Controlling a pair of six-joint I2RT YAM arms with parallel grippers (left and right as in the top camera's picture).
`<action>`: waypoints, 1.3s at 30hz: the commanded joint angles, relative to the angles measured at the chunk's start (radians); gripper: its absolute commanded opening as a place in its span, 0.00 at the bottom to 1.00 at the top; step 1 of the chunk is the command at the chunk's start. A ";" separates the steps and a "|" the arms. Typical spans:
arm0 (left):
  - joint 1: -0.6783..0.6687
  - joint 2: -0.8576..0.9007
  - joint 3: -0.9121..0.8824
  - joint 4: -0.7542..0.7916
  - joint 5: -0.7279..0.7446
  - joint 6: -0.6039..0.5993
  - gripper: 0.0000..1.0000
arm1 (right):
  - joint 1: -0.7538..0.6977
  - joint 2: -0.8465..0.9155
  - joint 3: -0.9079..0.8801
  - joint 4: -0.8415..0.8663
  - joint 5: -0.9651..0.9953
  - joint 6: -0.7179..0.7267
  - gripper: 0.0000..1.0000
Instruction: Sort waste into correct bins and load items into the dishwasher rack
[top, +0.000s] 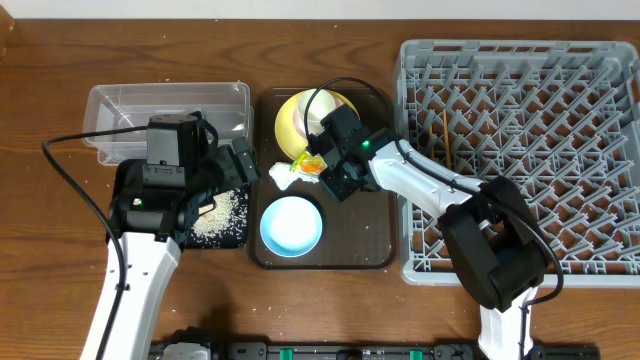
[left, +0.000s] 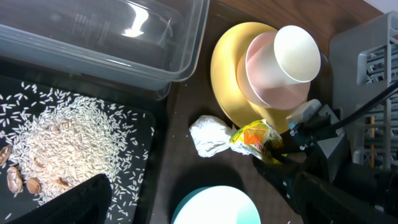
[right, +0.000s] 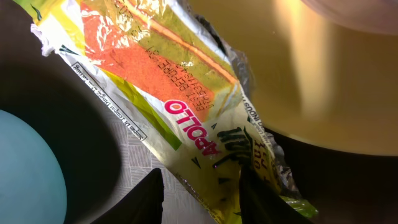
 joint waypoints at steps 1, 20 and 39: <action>0.005 0.003 0.013 0.000 -0.006 0.009 0.95 | 0.010 0.005 -0.006 -0.001 -0.001 -0.013 0.39; 0.005 0.003 0.013 0.000 -0.006 0.009 0.95 | 0.009 -0.315 0.008 0.023 0.020 -0.013 0.40; 0.005 0.003 0.013 0.000 -0.006 0.009 0.96 | 0.193 -0.289 0.003 -0.132 -0.103 0.172 0.37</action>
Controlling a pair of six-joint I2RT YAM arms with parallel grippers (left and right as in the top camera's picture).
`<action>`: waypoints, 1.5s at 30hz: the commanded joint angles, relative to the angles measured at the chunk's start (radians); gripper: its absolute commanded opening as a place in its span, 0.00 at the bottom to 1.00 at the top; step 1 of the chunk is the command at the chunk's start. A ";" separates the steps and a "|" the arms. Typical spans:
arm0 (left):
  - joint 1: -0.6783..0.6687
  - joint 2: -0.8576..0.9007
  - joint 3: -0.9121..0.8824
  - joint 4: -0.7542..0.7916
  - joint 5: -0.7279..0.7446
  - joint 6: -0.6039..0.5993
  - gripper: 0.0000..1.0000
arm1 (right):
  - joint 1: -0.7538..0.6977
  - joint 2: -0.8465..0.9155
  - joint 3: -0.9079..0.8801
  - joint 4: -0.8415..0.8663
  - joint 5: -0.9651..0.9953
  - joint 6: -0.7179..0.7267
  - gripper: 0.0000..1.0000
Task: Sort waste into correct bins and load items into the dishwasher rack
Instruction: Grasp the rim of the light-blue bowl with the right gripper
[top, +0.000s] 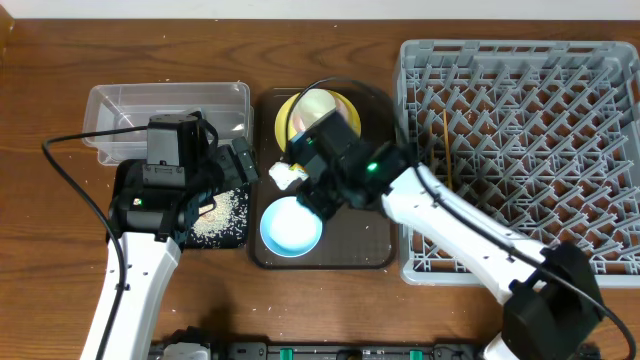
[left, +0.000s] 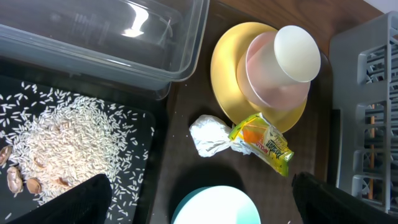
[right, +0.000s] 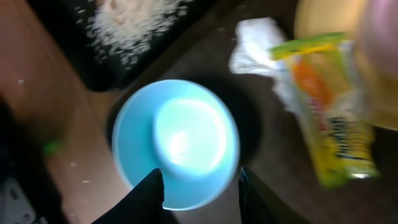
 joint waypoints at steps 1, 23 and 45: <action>0.005 0.003 0.013 0.000 -0.006 0.009 0.96 | 0.050 0.013 0.002 -0.002 -0.006 0.099 0.36; 0.005 0.003 0.013 0.000 -0.006 0.009 0.95 | 0.109 0.017 -0.269 0.261 0.193 0.548 0.01; 0.005 0.003 0.013 0.000 -0.006 0.009 0.95 | 0.095 0.023 -0.308 0.286 0.546 0.520 0.05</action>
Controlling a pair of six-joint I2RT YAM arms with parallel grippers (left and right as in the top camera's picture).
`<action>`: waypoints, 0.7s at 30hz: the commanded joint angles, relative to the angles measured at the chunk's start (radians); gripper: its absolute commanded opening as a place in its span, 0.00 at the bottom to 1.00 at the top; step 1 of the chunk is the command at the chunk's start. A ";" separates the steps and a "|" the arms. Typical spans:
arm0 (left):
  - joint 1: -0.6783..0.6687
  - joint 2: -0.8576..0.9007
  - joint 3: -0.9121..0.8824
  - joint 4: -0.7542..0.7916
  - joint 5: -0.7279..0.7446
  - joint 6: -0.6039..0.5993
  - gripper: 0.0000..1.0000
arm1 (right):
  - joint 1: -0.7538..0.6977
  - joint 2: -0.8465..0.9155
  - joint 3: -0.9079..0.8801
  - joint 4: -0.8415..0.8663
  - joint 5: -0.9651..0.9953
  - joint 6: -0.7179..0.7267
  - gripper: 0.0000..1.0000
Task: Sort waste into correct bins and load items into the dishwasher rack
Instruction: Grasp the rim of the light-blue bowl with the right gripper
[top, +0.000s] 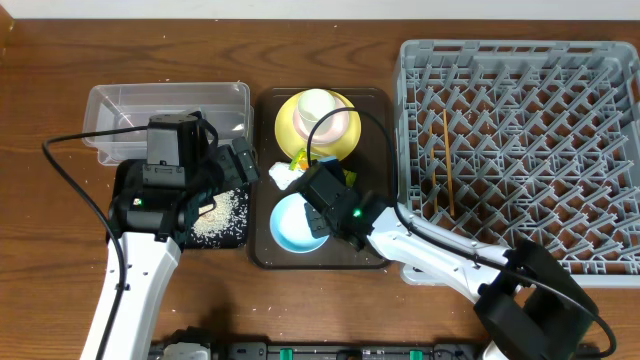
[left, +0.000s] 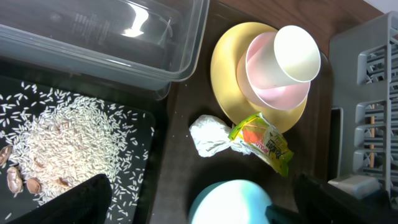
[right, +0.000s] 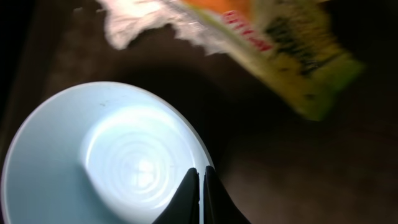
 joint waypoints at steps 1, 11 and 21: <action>0.005 0.003 0.013 0.000 -0.006 0.009 0.95 | -0.016 0.018 -0.006 -0.018 0.133 -0.025 0.07; 0.005 0.003 0.013 0.000 -0.006 0.009 0.95 | -0.099 0.017 0.008 -0.068 0.127 -0.084 0.17; 0.005 0.003 0.013 0.000 -0.006 0.009 0.95 | -0.082 -0.007 0.144 -0.143 -0.353 -0.345 0.36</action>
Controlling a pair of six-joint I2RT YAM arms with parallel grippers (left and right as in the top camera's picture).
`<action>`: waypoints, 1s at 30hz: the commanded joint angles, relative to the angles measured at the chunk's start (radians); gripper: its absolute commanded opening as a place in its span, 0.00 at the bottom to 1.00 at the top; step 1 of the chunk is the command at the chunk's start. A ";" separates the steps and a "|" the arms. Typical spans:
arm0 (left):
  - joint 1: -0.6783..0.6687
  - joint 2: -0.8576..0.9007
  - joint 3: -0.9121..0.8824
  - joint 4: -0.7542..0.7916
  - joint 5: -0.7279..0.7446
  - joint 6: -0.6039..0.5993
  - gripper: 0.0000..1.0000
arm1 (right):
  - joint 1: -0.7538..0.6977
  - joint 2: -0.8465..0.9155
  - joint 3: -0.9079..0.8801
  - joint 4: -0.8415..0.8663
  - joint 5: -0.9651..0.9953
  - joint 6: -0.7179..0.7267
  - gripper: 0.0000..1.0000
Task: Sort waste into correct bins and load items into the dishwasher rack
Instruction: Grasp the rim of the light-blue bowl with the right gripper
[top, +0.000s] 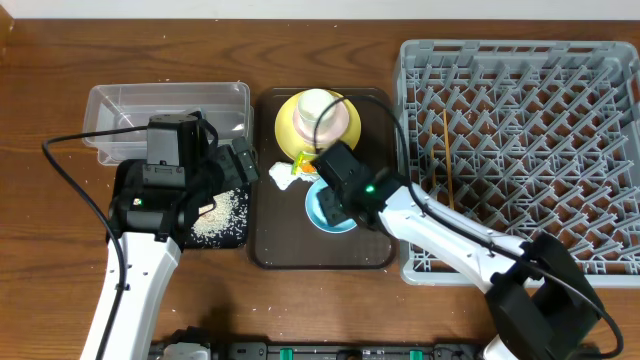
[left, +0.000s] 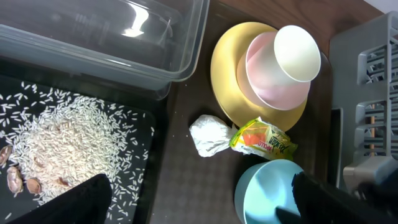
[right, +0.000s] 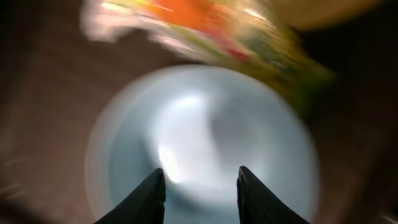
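Note:
A light blue bowl (top: 322, 212) sits mid-tray, close under the yellow-and-orange snack wrapper (top: 303, 163). My right gripper (top: 345, 190) hangs right over it. In the blurred right wrist view the right gripper (right: 199, 177) is open, with the bowl's inside (right: 205, 137) between the fingers and the wrapper (right: 230, 25) beyond. The left gripper (left: 200, 182) is open above the black tray's edge, holding nothing. From there I see the bowl (left: 264, 190), the wrapper (left: 261, 142) and a crumpled white paper (left: 208, 137).
A yellow plate (top: 285, 125) carries a pink bowl (left: 261, 74) and a white cup (left: 297, 53). All stand on the brown tray (top: 300, 255). A clear bin (top: 165, 110) and a black tray of rice (top: 215, 215) lie to the left. The grey rack (top: 520, 60) holds an orange stick (top: 447, 160).
The blue bowl has moved right and back on the brown tray, up against the wrapper. My right gripper was shut at the bowl's rim and is now open over it. The wrapper has turned slightly.
My right gripper was open at the wrapper beside the yellow plate. Then it was open above the blue bowl, with the wrapper left lying. Then it was low and shut at the bowl's right rim. Now the bowl lies further right. The left arm has stayed still.

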 joint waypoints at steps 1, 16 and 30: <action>0.005 0.003 0.013 0.000 -0.006 0.009 0.95 | 0.023 -0.007 0.037 -0.013 -0.174 -0.092 0.35; 0.005 0.004 0.013 0.000 -0.006 0.009 0.95 | 0.085 -0.002 -0.030 -0.031 -0.038 -0.135 0.35; 0.005 0.003 0.013 0.000 -0.006 0.009 0.95 | 0.086 0.089 -0.031 -0.026 -0.062 -0.140 0.28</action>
